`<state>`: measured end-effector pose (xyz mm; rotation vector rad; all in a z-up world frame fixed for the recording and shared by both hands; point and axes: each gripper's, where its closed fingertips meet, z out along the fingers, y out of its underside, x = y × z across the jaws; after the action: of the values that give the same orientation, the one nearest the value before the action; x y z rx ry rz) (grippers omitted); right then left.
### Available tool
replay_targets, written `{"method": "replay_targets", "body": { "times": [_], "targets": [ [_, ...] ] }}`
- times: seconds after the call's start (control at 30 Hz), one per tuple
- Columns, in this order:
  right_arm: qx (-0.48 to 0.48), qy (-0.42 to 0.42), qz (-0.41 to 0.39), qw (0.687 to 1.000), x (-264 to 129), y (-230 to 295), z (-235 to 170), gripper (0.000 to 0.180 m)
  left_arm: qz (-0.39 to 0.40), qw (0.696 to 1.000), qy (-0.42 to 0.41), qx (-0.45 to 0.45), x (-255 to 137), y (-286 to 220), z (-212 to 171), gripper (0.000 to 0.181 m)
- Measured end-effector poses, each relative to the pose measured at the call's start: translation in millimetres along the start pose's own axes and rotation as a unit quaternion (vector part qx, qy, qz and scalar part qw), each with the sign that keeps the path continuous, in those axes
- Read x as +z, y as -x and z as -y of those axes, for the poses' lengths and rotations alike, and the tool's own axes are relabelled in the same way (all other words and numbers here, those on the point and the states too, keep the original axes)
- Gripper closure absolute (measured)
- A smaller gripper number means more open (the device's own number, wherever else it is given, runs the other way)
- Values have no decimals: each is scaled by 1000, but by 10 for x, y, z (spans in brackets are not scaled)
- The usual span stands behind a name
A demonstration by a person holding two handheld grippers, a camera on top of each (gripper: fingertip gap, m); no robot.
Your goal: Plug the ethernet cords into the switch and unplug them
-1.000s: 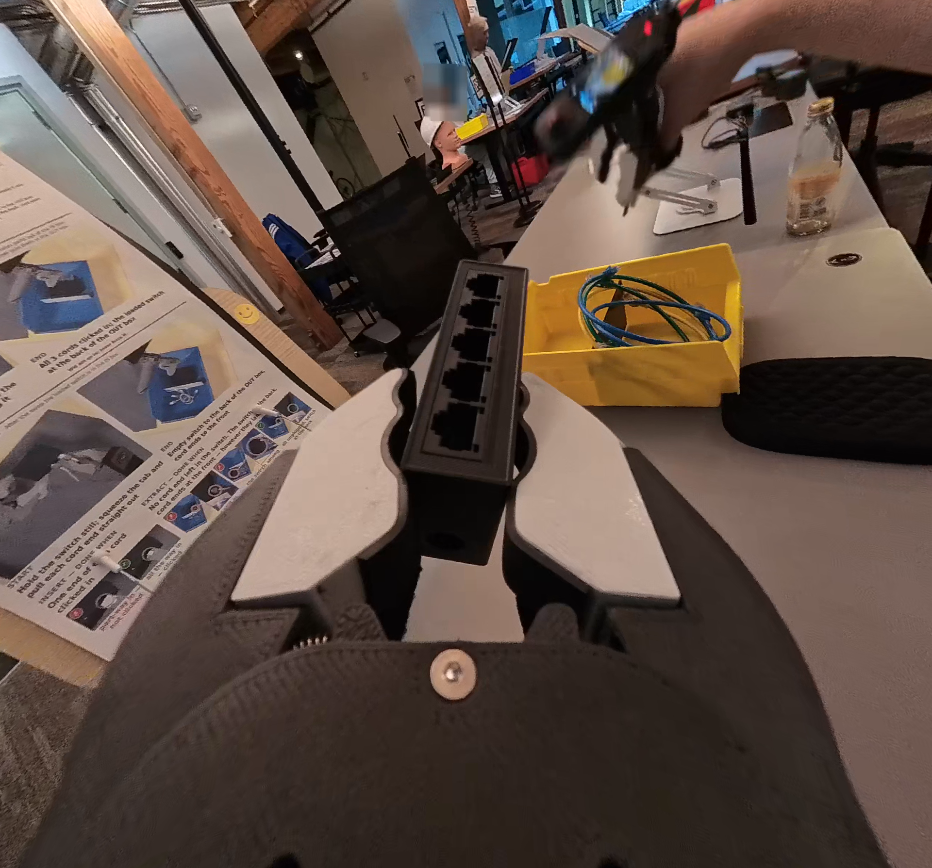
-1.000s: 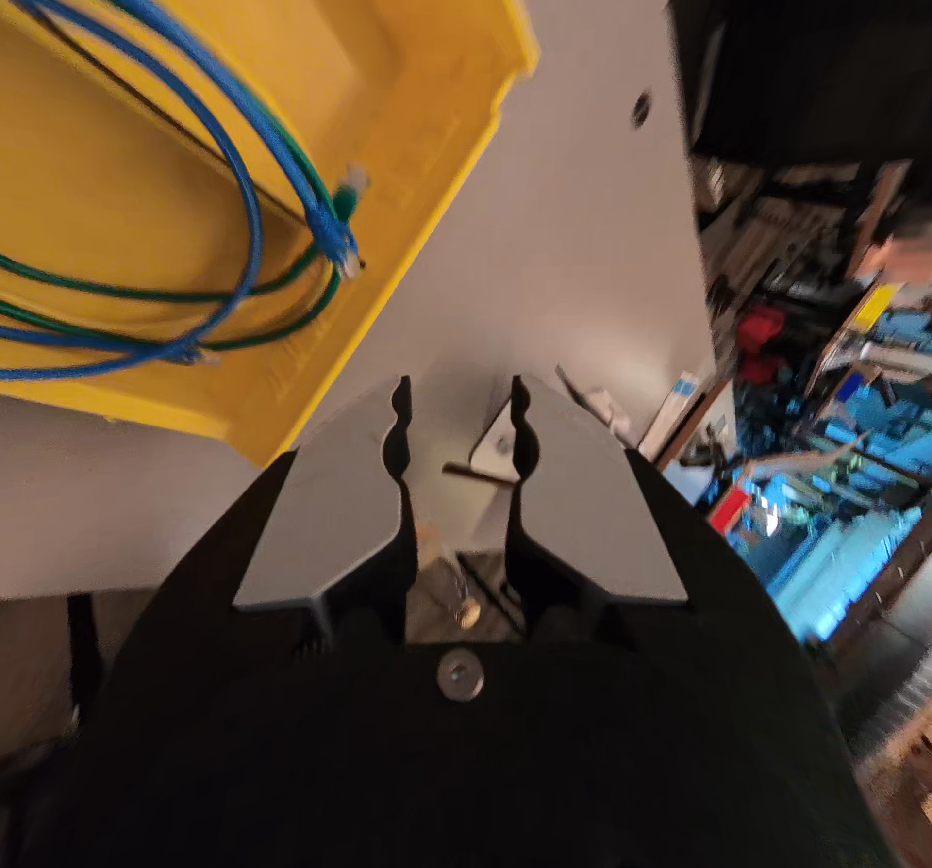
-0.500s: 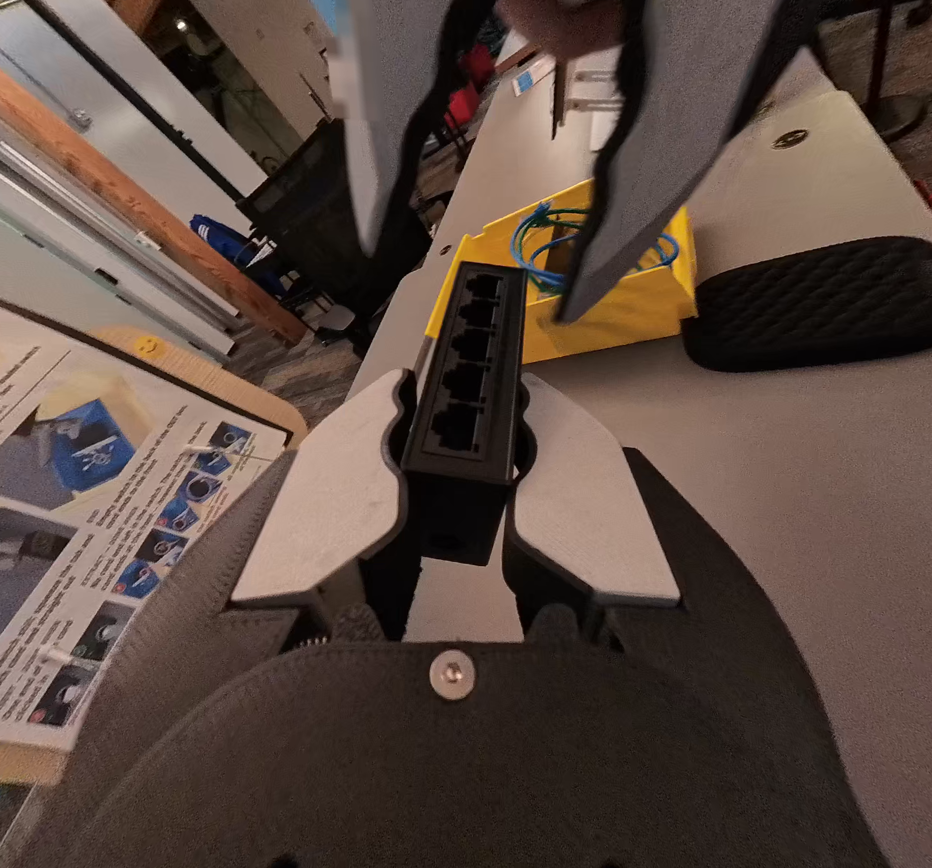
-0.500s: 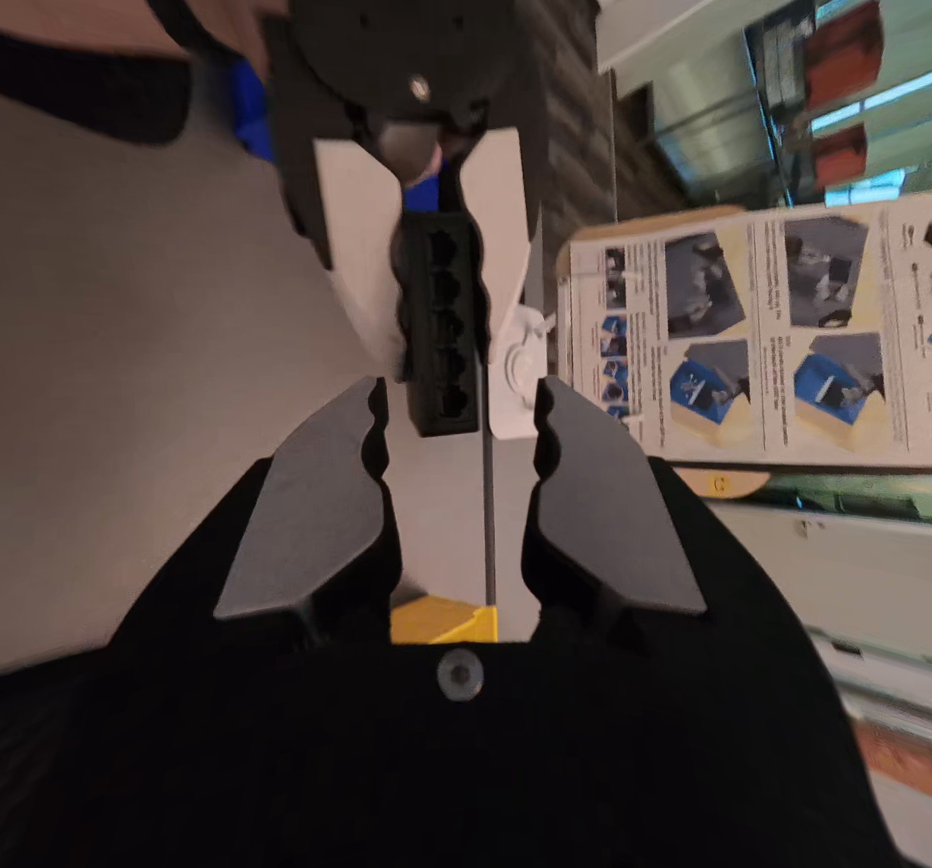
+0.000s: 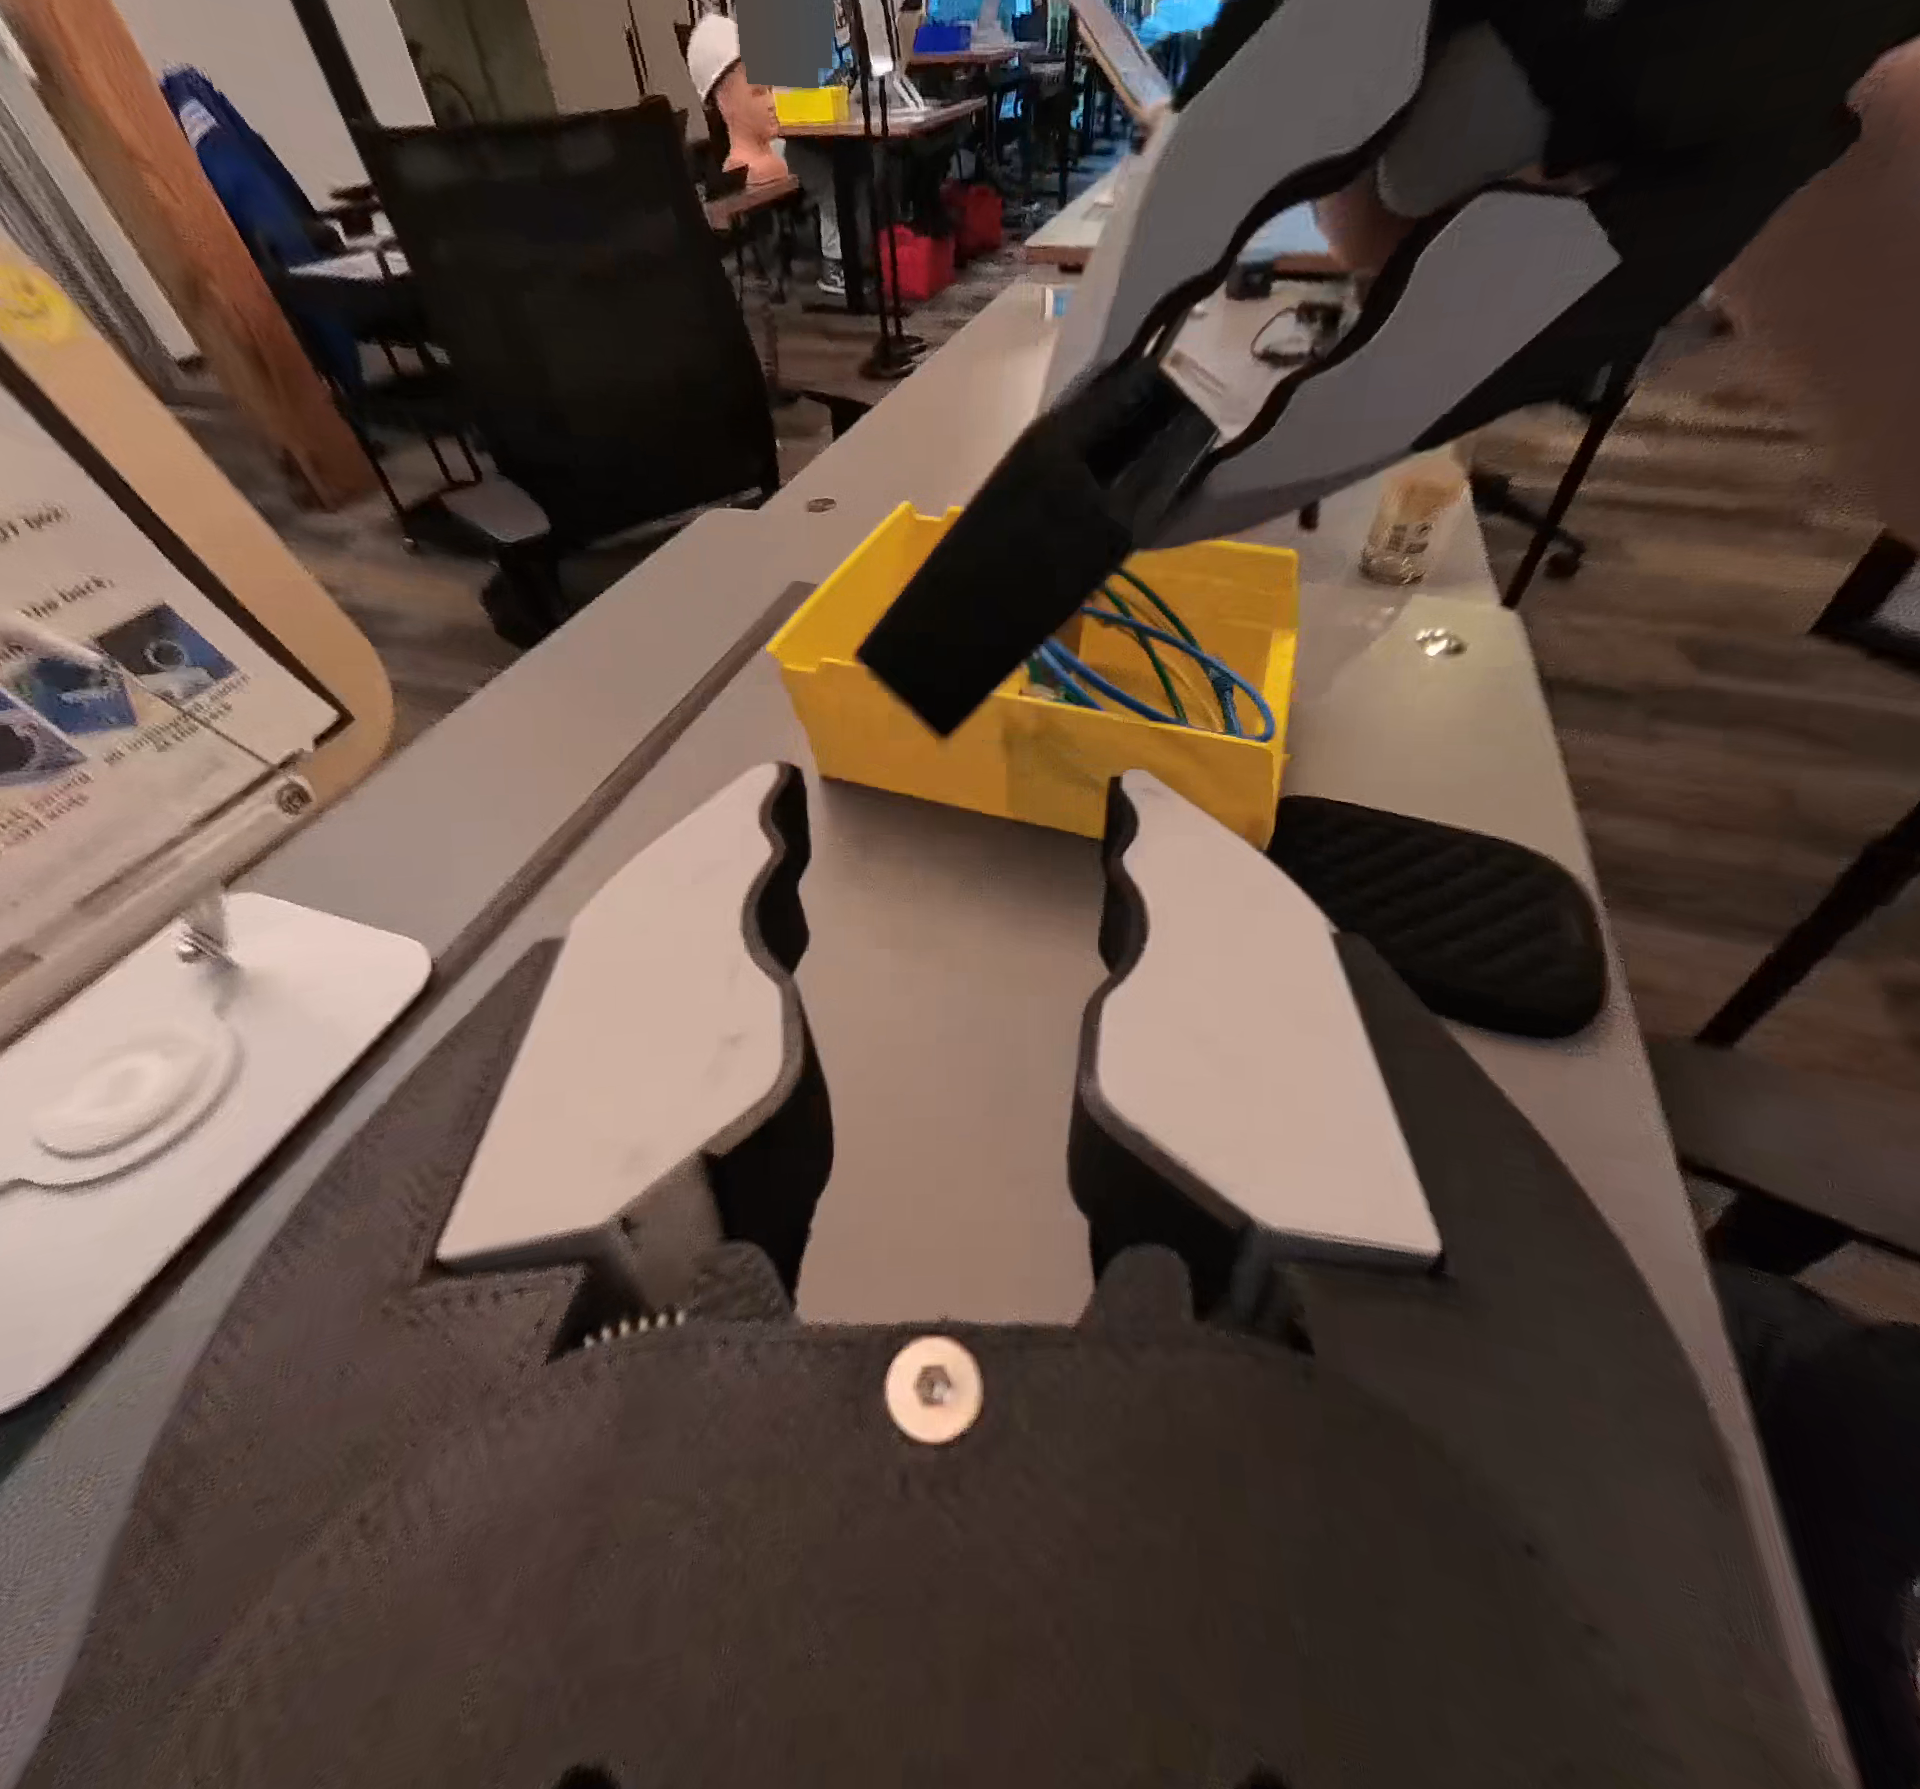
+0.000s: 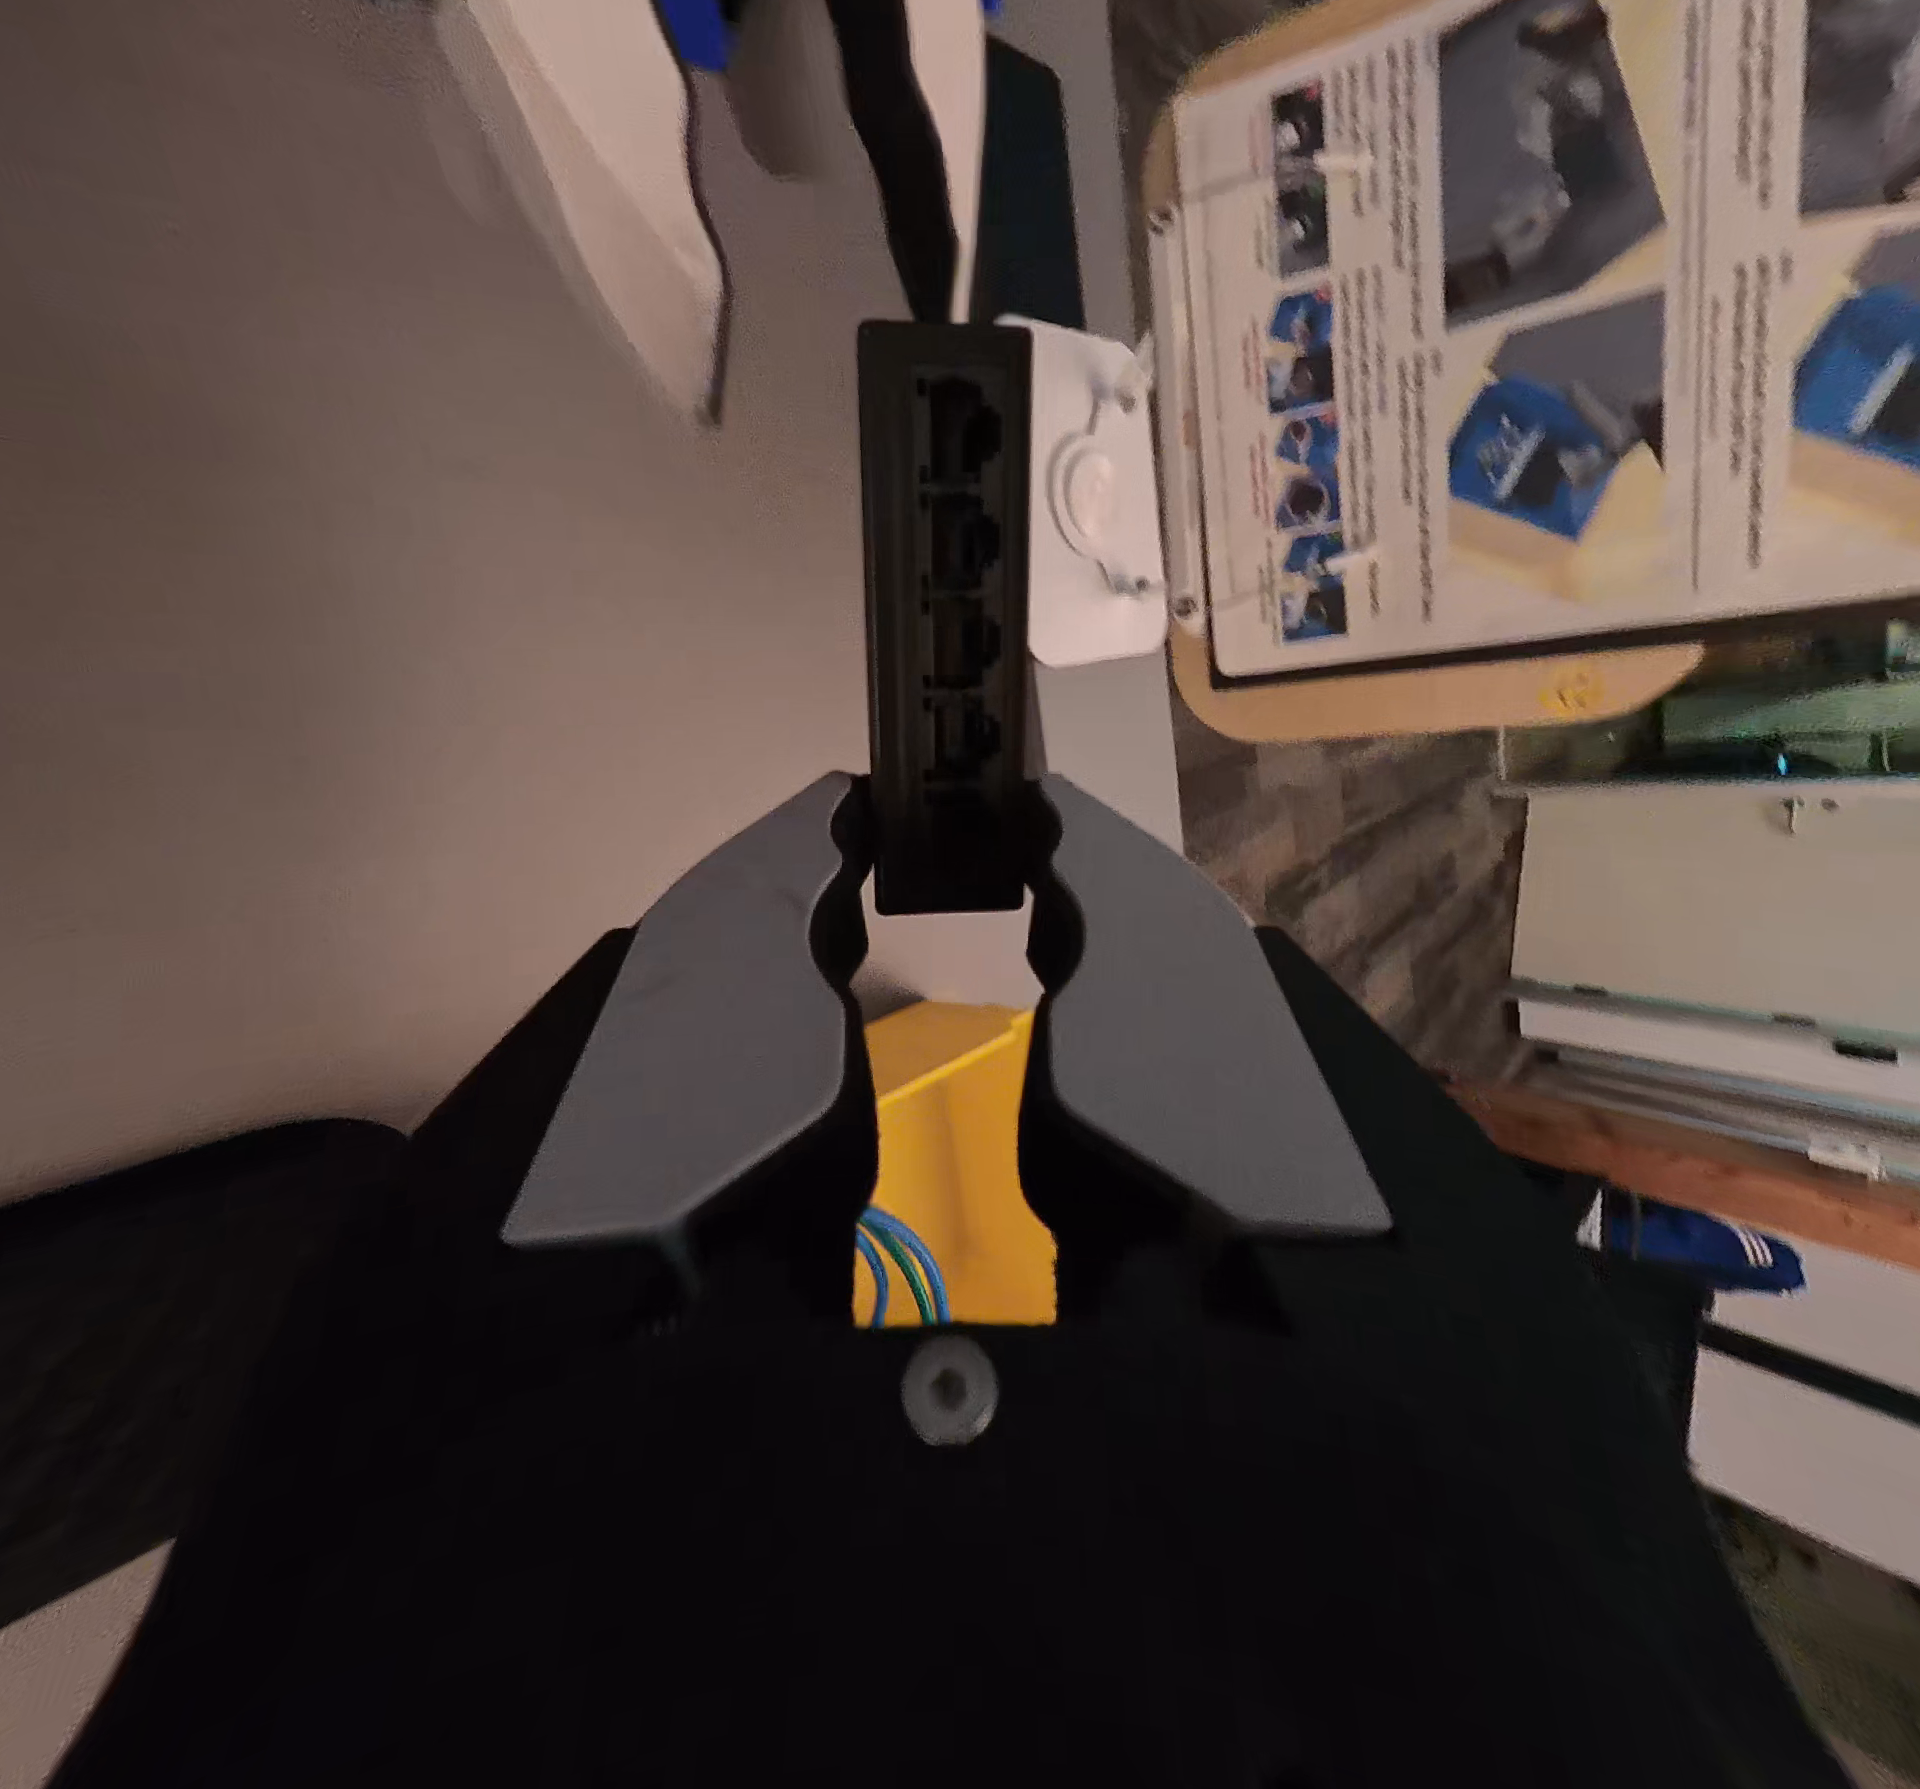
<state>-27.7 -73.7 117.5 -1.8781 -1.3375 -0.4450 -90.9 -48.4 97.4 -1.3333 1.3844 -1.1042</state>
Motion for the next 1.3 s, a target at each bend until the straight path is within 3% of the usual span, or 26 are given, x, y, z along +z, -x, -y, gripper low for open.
{"method": "replay_targets", "body": {
  "times": [0.2, 0.43, 0.5, 0.57, 0.73, 0.9, 1.2, 1.3],
  "targets": [
    [43, 33, -53, 997, -178, -313, -511, 151, -26, 997, -44, -63, -108, 97, 107, 119],
    [112, 102, -94, 984, -302, -664, -1443, 151, 24, 991, -69, -114, -196, 377, 146, 119],
    [128, 128, -89, 979, -242, -689, -1748, 151, -6, 990, -83, -109, -221, 316, 190, 100],
    [140, 155, -78, 975, -135, -681, -2042, 151, -25, 988, -100, -116, -255, 290, 238, 92],
    [139, 228, -18, 964, 235, -572, -2680, 151, 5, 989, -109, -101, -310, 378, 253, 84],
    [174, 255, 97, 946, 622, -370, -3085, 151, 51, 988, -126, -79, -376, 469, 306, 84],
    [229, 243, 281, 900, 1102, 60, -3410, 151, 82, 984, -153, -44, -457, 459, 421, 84],
    [217, 236, 306, 896, 1180, 125, -3499, 152, 88, 985, -140, -41, -419, 449, 395, 83]
  ]
}}
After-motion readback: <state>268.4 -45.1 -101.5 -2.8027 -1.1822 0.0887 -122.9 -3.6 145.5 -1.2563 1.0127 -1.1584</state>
